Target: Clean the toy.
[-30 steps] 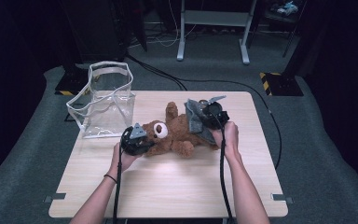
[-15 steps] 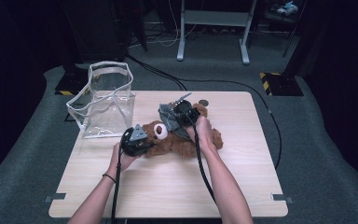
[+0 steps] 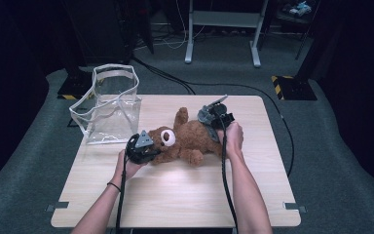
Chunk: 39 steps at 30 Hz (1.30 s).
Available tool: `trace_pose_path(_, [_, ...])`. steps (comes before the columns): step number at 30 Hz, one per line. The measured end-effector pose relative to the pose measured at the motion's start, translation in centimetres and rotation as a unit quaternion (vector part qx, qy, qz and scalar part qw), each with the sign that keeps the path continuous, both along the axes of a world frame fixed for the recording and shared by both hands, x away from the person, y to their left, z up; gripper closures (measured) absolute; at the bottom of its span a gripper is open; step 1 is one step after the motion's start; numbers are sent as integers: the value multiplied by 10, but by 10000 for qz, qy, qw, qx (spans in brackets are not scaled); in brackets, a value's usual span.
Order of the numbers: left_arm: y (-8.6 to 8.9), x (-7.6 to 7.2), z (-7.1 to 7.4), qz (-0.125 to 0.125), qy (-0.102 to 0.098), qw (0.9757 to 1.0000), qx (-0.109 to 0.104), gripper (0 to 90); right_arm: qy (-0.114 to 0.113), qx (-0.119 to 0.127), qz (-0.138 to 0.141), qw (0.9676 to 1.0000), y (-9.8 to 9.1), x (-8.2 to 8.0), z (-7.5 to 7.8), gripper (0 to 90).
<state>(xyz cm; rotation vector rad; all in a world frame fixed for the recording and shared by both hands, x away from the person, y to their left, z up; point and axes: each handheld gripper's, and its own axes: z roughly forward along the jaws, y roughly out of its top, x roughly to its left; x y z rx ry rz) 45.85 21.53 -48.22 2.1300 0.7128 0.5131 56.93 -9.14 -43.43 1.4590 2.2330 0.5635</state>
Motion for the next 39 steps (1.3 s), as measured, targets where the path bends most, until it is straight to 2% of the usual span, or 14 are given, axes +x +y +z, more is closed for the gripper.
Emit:
trace_pose_path(3, [1,1,0,20,53,10000,-51,681,-160,140,-65,9998,-19,-10,8,822])
trace_pose_path(6, [1,2,1,17,77,10000,-32,679,-353,322,-25,9989,-26,-20,20,821])
trace_pose_path(7, [1,2,2,8,79,10000,-27,679,-617,518,116,9967,-27,-34,35,820])
trace_pose_path(8, [1,3,2,5,82,10000,-24,679,-716,579,252,9954,-25,-40,40,819])
trace_pose_path(12, [1,3,2,-9,110,9999,-32,679,-811,715,653,9920,-8,-60,51,818])
trace_pose_path(14, [1,4,2,-7,139,9999,-27,679,-757,603,815,9920,0,-64,44,818])
trace_pose_path(17, [1,3,3,1,145,9999,19,680,-566,515,752,9942,-2,-64,24,819])
trace_pose_path(20, [0,3,3,7,172,9999,5,680,-455,523,607,9957,-17,-67,7,820])
trace_pose_path(24, [-1,2,2,21,161,9999,13,680,-304,299,463,9980,-36,-74,-11,820])
trace_pose_path(28, [0,3,3,25,157,9999,19,679,-201,152,153,9996,-59,-76,-20,819])
trace_pose_path(29, [0,3,3,26,155,9999,20,679,-180,223,92,9995,-63,-77,-18,819])
trace_pose_path(33, [1,3,2,32,151,9999,-23,677,-553,351,58,9978,-67,-82,4,815])
trace_pose_path(37, [1,3,3,33,165,9999,-19,676,-834,590,297,9943,-45,-87,35,811])
trace_pose_path(39, [0,3,2,83,141,9999,-55,675,-908,626,515,9926,-28,-87,42,810])
